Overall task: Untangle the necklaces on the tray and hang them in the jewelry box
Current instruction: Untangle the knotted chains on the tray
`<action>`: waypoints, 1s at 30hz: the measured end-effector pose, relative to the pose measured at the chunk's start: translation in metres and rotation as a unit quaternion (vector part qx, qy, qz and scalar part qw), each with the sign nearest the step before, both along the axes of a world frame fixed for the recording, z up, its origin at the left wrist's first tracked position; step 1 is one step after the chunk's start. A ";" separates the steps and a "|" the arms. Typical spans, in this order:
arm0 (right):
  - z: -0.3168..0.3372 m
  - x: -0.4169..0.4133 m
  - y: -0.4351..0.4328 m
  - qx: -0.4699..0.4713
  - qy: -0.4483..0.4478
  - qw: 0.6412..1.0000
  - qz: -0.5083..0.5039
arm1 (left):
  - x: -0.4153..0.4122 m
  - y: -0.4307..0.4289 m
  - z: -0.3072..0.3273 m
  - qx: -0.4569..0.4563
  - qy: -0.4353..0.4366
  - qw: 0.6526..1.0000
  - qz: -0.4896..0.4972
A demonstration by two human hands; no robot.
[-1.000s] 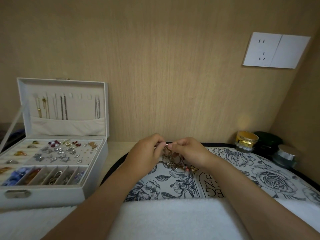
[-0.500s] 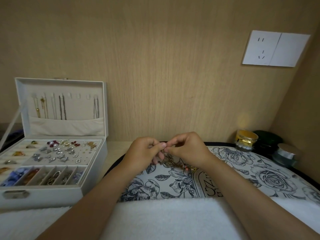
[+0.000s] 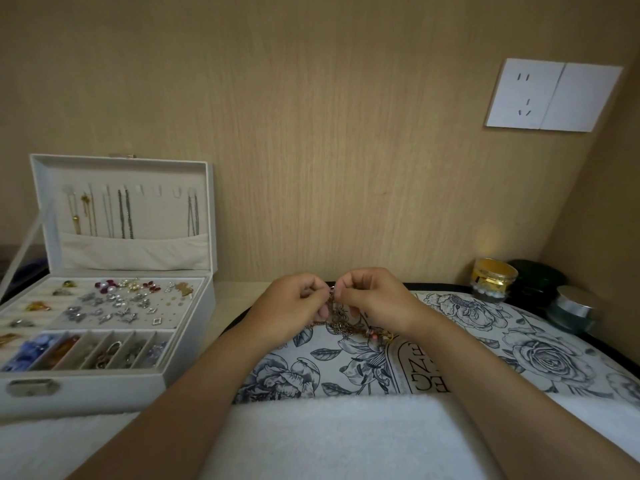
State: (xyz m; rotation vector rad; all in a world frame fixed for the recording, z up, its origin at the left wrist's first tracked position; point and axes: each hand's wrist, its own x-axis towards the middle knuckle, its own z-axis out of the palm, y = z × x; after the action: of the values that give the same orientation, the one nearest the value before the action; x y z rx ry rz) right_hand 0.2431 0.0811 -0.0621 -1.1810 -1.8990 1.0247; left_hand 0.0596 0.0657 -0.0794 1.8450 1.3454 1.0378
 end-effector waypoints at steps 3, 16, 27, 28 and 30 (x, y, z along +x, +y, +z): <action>-0.003 -0.001 0.000 -0.011 -0.023 1.000 0.003 | -0.002 -0.001 0.003 0.074 0.165 0.983 0.005; 0.000 0.000 -0.001 0.026 0.008 1.000 0.009 | -0.003 0.001 0.008 0.082 -0.024 0.996 0.038; 0.000 -0.006 0.003 0.015 0.074 0.997 0.014 | -0.005 0.007 0.008 0.091 0.016 0.995 0.045; 0.000 -0.007 0.003 -0.005 0.086 0.996 0.023 | -0.005 0.008 0.008 0.093 0.023 0.994 0.048; 0.000 -0.007 0.003 -0.035 0.090 0.995 0.026 | -0.004 0.010 0.009 0.075 0.022 0.996 0.046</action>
State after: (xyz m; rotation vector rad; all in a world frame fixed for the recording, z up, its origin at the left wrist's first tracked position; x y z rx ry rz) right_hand 0.2363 0.0836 -0.0624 -1.0456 -1.7721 1.1934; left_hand 0.0553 0.0755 -0.0705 1.9401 1.4244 1.1822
